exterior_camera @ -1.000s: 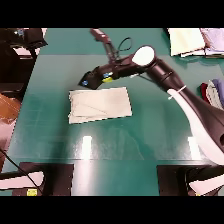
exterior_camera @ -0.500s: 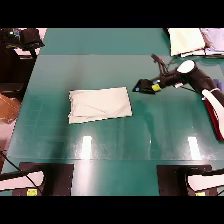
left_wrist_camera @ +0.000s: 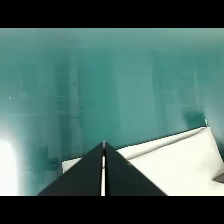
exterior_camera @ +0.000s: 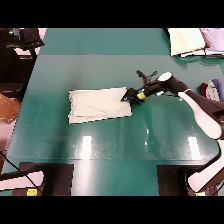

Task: Fold the shirts.

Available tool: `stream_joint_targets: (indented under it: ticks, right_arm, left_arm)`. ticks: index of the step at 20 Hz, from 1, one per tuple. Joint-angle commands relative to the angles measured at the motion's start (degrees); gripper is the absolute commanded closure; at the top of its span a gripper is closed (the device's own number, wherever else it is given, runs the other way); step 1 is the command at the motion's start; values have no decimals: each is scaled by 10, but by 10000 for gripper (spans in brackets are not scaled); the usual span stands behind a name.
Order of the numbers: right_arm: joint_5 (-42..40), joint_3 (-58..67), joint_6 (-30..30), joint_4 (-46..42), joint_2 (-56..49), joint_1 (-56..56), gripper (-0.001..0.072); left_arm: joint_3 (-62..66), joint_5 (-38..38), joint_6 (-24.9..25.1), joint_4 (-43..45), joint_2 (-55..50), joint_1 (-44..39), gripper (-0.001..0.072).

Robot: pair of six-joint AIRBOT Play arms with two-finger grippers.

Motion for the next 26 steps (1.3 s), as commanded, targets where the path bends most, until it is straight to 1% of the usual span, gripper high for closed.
stream_joint_targets:
  ticks: [1,2,3,4,6,9,13,16,19,21,24,26]
  right_arm:
    - [-9,71,-1,7,-46,59,446]
    - [-18,86,-1,4,-49,67,585]
    - [-27,99,-1,2,-50,71,663]
    - [-33,113,-1,2,-49,69,690]
    - [-26,142,6,2,-46,45,691]
    - [-21,147,6,-10,-6,-32,691]
    - [12,147,30,-137,87,-185,691]
    - [33,147,32,-192,158,-327,691]
    - [17,147,31,-196,202,-466,691]
    - [-5,147,31,-172,209,-554,691]
    - [-15,147,17,-123,191,-637,691]
    - [-23,148,7,-99,179,-662,691]
  left_arm:
    - [0,0,1,-7,0,-7,684]
    - [0,0,0,-3,0,-17,684]
    - [0,2,1,-1,0,-31,685]
    - [0,3,6,0,0,-46,684]
    - [0,6,15,0,0,-78,684]
    - [0,5,15,-1,0,-120,684]
    - [0,9,14,-3,0,-148,684]
    - [0,33,12,-4,0,-170,684]
    - [0,61,10,-4,0,-199,684]
    - [0,78,10,-4,0,-219,684]
    - [0,101,10,-3,0,-245,683]
    - [0,111,10,-5,0,-251,684]
